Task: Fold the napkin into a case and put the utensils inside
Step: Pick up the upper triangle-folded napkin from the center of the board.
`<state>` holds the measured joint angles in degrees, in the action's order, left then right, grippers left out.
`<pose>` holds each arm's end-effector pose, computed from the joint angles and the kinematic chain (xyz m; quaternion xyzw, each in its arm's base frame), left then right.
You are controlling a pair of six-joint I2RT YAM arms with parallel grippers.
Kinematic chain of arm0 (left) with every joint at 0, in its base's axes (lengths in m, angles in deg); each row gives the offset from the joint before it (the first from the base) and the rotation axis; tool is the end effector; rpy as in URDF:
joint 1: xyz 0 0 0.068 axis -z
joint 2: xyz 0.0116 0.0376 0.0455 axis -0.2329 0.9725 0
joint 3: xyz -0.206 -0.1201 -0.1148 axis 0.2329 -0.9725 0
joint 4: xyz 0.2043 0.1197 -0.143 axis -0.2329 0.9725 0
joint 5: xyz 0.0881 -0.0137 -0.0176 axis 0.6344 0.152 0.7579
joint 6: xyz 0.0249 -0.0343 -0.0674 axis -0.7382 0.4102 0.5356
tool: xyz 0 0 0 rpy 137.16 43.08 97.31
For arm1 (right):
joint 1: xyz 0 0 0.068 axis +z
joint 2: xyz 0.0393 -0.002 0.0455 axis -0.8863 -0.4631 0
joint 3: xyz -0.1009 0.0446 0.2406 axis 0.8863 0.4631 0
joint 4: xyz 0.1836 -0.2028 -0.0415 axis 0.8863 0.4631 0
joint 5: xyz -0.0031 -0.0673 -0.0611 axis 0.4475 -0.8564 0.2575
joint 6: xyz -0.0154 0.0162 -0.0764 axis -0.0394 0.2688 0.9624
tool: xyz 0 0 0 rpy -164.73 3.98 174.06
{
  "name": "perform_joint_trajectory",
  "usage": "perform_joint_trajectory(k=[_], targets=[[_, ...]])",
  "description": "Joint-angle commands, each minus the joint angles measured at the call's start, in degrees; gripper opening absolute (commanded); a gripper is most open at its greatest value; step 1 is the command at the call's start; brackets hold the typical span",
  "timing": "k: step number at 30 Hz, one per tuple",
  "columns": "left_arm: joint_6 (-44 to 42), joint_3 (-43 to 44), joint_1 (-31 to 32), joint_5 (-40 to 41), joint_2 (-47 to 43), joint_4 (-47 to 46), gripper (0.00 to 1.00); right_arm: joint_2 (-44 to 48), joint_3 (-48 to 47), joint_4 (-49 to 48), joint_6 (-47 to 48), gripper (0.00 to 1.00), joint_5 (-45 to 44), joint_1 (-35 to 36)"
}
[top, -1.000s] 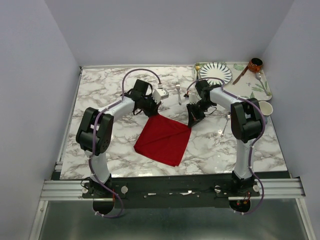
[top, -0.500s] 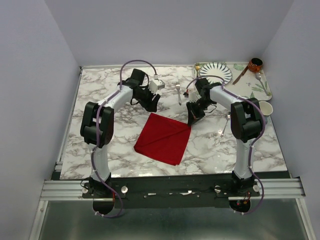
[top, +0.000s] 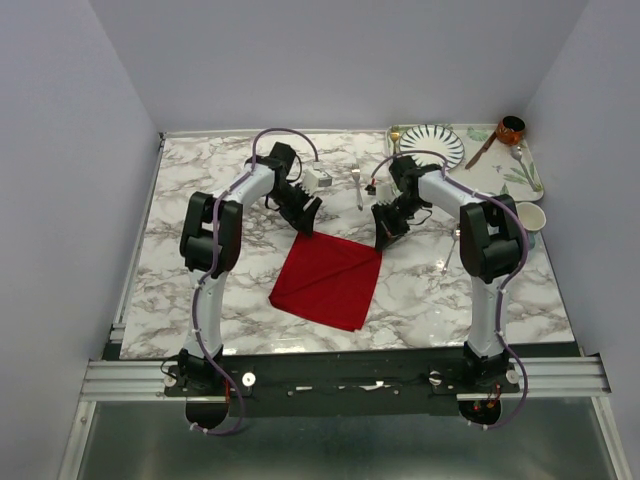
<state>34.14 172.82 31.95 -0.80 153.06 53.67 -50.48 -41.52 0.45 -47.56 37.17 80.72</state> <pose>0.4307 -0.1860 0.1362 0.4102 0.8507 -0.2914 0.1522 0.3859 0.1660 0.1194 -0.2400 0.9297 0.2784 0.0238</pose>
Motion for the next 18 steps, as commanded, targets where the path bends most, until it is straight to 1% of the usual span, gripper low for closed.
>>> perform_joint_trajectory(k=[1, 5, 11, 14, 15, 16, 18], targets=[[0.0, 2.3, -0.1, 0.4, 2.1, 3.4, 0.66, -1.6, -1.9, 1.5, 1.5, 0.01, 0.8, -0.1], [0.6, 2.4, -0.1, 2.0, 2.9, 3.5, 0.61, -1.8, -2.1, 1.8, 1.7, 0.01, 0.7, -0.1], [0.7, 2.3, 0.1, 2.0, 3.8, 3.5, 0.52, -2.2, -2.9, 2.1, 1.8, 0.01, 0.8, -0.1], [-0.4, 0.9, 0.4, 2.1, 3.1, 3.7, 0.5, -2.4, -3.5, 2.5, 1.8, 0.01, 0.7, -0.1], [-0.8, 0.0, 0.4, 2.1, 2.7, 3.8, 0.48, -2.6, -3.6, 2.6, 1.9, 0.01, 0.7, -0.1], [-1.2, -0.4, 0.4, 2.4, 2.7, 3.8, 0.43, -2.7, -3.8, 2.6, 1.9, 0.01, 0.7, -0.2], [-1.6, -1.4, 0.5, 2.7, 2.4, 3.8, 0.4, -2.9, -4.4, 2.9, 1.8, 0.01, 0.6, -0.1]])
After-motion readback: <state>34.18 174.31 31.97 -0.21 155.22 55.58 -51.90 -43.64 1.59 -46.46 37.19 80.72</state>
